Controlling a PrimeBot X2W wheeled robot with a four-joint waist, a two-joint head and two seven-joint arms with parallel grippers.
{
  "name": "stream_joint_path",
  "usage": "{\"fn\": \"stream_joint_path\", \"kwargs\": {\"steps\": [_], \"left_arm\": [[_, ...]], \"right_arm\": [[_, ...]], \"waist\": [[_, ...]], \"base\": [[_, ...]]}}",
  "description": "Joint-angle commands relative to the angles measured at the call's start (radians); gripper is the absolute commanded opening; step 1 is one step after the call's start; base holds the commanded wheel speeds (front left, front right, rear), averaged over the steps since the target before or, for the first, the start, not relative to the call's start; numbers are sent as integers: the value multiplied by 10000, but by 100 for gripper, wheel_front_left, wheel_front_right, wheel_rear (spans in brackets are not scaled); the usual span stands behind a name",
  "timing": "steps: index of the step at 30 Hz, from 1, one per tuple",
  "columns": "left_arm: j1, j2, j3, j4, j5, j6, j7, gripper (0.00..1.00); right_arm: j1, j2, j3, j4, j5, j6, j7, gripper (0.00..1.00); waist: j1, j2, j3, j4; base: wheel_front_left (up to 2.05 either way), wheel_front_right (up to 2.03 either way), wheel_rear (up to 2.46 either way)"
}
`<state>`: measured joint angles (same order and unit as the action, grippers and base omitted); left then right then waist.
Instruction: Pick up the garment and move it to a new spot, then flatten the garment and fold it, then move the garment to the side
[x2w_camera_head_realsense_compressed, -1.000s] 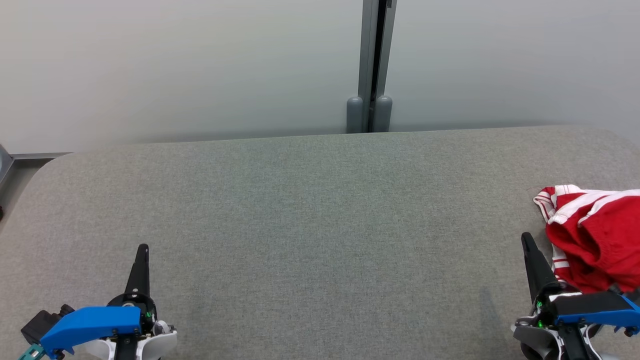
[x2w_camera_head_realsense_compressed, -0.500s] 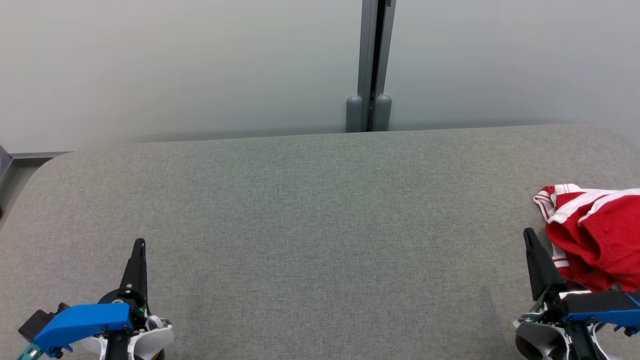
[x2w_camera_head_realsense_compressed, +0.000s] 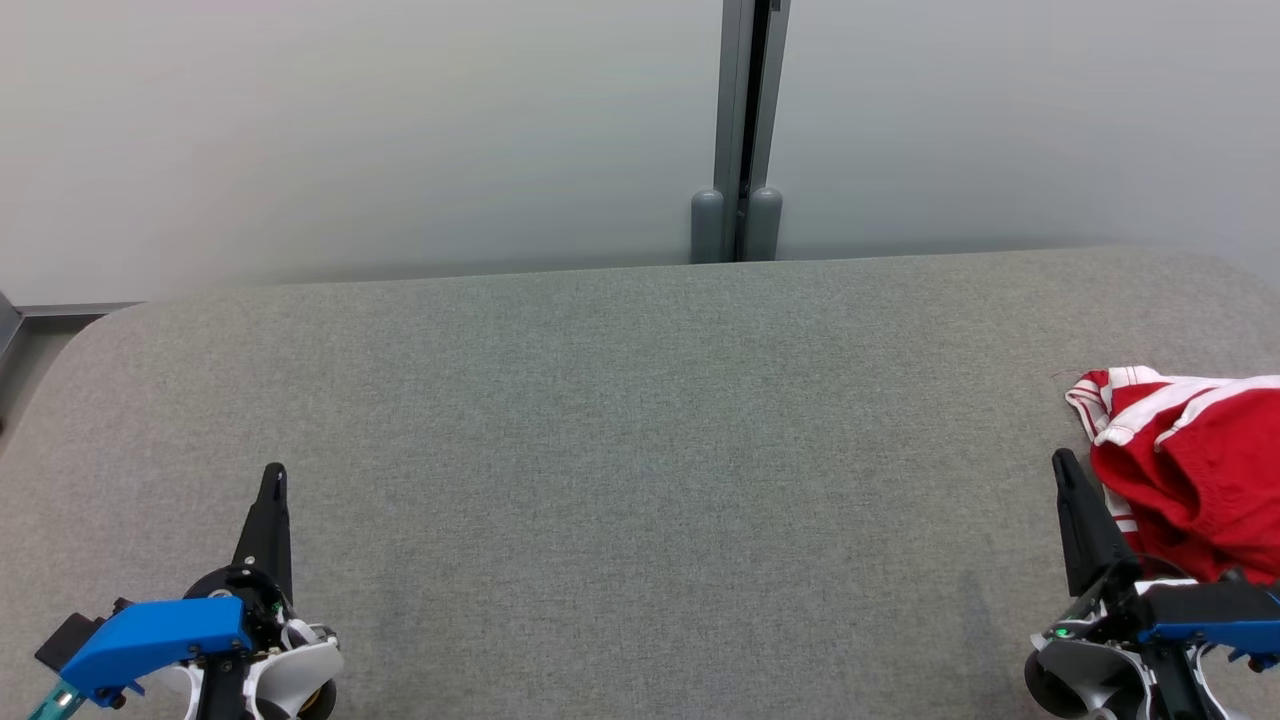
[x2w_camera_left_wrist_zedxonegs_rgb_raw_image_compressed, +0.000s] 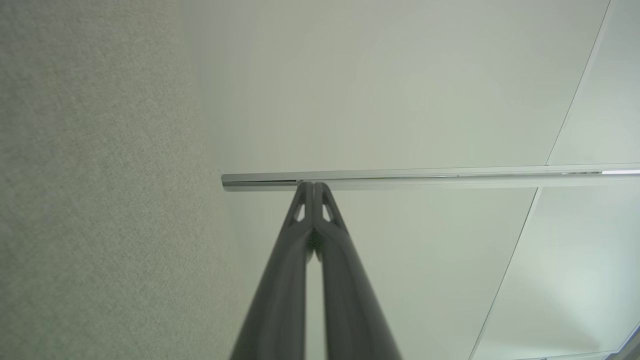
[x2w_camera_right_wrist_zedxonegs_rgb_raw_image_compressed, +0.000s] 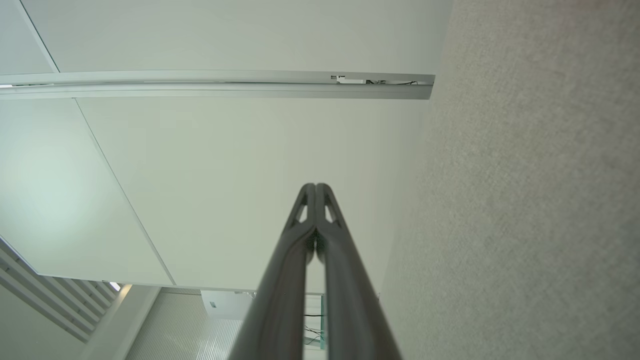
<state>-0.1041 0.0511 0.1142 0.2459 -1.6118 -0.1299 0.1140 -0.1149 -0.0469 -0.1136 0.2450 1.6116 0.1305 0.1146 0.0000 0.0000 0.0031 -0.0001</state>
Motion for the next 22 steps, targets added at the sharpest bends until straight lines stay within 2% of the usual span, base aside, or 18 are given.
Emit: {"fn": "stream_joint_path", "kwargs": {"steps": [1,22], "left_arm": [[-94,-16,23,-46,-19,-14,41,0],[-94,-16,19,-46,-20,-13,39,0]], "right_arm": [[128,-62,-23,-42,27,4,28,0],[125,-62,-20,-42,26,4,27,0]], "waist": [[0,0,0,1],[0,0,0,1]], "base": [[0,0,0],[0,0,0]]}}
